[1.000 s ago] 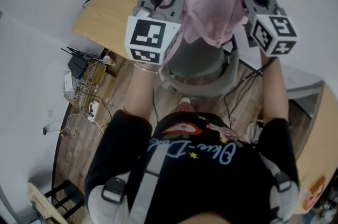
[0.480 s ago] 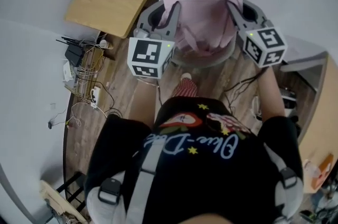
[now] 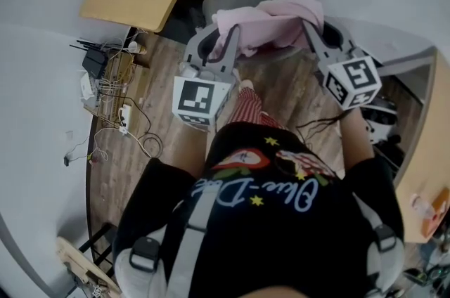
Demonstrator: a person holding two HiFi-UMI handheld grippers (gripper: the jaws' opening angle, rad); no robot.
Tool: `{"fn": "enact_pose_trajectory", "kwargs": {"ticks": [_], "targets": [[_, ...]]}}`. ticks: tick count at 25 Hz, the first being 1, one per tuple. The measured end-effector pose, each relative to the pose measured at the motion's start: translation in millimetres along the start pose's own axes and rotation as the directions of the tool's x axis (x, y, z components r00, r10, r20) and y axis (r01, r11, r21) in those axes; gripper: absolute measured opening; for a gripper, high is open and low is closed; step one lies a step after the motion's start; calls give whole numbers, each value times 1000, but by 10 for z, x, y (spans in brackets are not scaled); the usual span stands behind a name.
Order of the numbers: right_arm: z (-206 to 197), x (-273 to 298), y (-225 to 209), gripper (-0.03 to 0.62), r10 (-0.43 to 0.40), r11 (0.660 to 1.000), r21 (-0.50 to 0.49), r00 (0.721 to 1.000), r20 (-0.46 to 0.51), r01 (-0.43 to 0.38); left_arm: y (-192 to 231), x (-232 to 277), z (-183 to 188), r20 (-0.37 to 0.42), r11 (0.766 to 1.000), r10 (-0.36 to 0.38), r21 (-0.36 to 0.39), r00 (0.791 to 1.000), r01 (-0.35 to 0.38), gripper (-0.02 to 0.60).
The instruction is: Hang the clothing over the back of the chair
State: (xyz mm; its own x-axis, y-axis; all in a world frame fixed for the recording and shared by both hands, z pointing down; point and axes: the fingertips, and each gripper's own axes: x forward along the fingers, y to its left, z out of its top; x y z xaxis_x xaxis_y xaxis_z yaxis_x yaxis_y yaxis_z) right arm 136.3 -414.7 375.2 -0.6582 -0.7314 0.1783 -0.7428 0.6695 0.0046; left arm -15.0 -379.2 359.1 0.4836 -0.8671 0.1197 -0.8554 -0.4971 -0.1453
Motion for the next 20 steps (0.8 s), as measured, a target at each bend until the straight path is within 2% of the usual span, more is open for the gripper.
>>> {"fn": "enact_pose_trajectory", "kwargs": {"ticks": [8, 14, 20], "targets": [[-334, -413, 280, 34, -14, 999, 32, 1000, -22, 15, -390, -354, -306, -46, 998, -41, -46, 998, 39, 49], [-623, -632, 412, 34, -37, 997, 71, 998, -53, 40, -663, -555, -517, -35, 992, -84, -95, 996, 80, 49], [-910, -732, 500, 34, -54, 995, 77, 994, -98, 62, -841, -669, -821, -66, 987, -114, -125, 991, 105, 49]]}}
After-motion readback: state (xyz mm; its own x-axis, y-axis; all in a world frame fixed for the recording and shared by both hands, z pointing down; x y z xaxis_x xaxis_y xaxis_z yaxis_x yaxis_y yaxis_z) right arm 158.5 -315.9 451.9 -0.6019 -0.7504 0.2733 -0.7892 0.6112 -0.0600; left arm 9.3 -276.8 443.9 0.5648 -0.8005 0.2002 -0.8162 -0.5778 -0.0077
